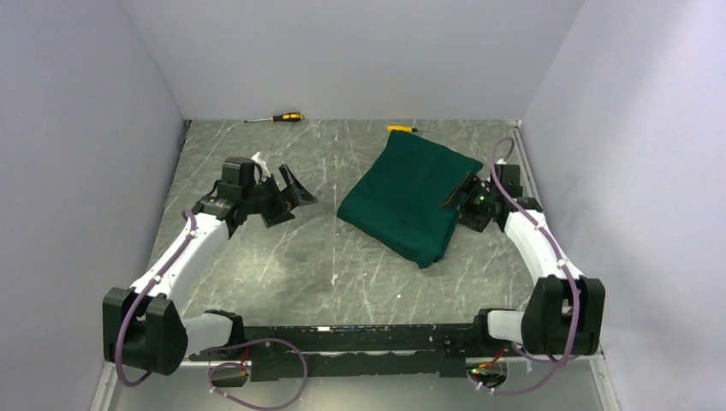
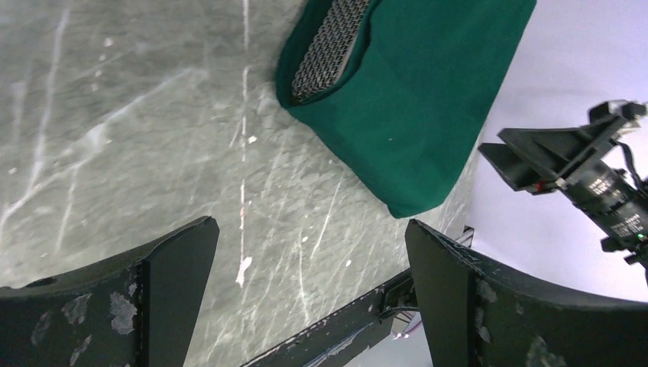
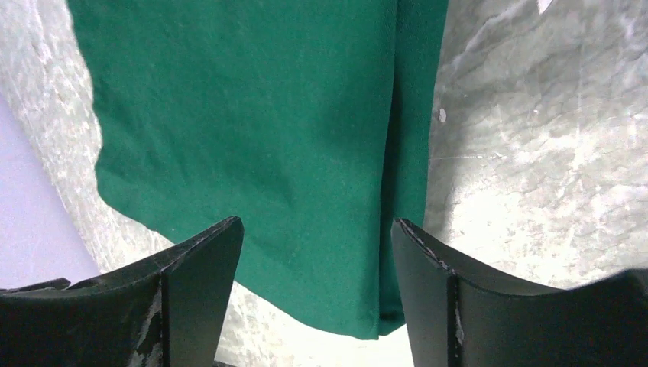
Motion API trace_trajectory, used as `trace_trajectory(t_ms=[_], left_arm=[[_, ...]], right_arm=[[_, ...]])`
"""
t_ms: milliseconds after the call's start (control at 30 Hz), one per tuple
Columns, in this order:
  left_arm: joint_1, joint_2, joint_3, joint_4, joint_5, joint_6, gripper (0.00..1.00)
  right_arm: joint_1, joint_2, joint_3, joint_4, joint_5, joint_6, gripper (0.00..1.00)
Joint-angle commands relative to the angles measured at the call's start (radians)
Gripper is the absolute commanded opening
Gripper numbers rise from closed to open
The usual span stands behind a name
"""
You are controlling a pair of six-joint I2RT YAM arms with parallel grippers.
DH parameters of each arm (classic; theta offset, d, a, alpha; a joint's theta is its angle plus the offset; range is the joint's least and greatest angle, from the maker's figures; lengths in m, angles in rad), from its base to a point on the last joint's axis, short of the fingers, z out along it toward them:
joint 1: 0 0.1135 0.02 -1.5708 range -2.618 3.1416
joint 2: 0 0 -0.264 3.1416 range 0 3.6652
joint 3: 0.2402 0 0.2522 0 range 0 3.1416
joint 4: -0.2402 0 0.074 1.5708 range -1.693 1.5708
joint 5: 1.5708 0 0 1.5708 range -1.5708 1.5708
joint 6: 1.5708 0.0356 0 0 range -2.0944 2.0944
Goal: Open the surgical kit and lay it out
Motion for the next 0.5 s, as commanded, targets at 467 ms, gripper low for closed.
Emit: trace_trajectory(t_ms=[467], left_arm=[[-0.127,0.148,0.089,0.036,-0.180,-0.047,0.99]], right_arm=[[0.110,0.119,-0.132,0.193,-0.008,0.102,0.40]])
